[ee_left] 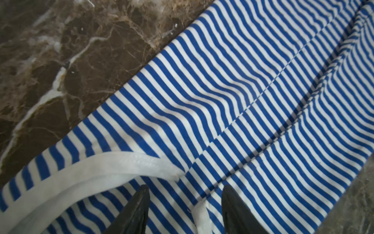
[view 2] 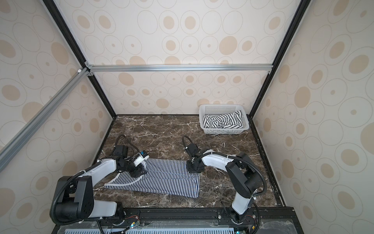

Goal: Fold and stack tank tops
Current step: Smooth out the tank top at the center of the table.

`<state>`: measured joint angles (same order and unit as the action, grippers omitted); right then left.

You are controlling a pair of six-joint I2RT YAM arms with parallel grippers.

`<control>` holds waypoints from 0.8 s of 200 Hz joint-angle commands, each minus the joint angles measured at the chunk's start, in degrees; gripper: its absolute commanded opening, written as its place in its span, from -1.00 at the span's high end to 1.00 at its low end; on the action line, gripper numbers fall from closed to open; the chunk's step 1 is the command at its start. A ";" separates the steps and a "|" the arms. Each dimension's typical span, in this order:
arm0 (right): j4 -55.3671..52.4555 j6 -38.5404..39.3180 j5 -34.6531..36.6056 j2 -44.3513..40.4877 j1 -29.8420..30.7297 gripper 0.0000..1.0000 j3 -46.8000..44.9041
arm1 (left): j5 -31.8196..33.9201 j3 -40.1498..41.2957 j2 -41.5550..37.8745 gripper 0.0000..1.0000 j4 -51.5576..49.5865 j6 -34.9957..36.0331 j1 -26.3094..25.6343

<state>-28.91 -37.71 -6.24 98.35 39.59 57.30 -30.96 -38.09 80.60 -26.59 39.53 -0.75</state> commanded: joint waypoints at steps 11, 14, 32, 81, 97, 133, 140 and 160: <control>-0.63 -0.69 0.52 0.09 0.42 0.37 -0.96 | 1.50 -4.06 2.81 -0.08 -0.35 -1.24 -0.98; -0.63 -0.76 0.50 0.17 0.39 0.37 -0.96 | 1.59 -4.28 3.02 -0.07 -0.31 -1.41 -1.02; -0.54 -0.65 0.46 0.44 0.36 0.37 -0.78 | 2.19 -5.33 4.76 0.00 -0.49 -1.78 -1.40; -0.63 -0.26 0.53 1.02 0.31 0.37 -0.06 | 2.66 -5.83 7.27 0.16 -1.31 -1.35 -1.93; -0.79 -0.12 0.69 1.18 0.31 0.37 0.15 | 2.69 -5.74 7.40 0.22 -1.90 -0.87 -2.20; -0.71 -0.16 0.97 1.62 0.31 0.37 0.02 | -0.04 -5.94 5.82 0.49 -6.63 0.93 -2.31; -0.54 -0.16 0.97 1.66 0.33 0.37 -0.08 | 0.15 -5.73 5.04 0.56 -7.04 1.21 -2.28; -0.54 -0.46 0.89 1.59 0.35 0.37 -0.17 | 0.72 -5.10 3.05 0.69 -8.09 1.67 -2.24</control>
<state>-28.88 -37.71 -6.17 98.43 39.59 57.30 -29.26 -42.59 86.63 -30.46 38.89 -2.66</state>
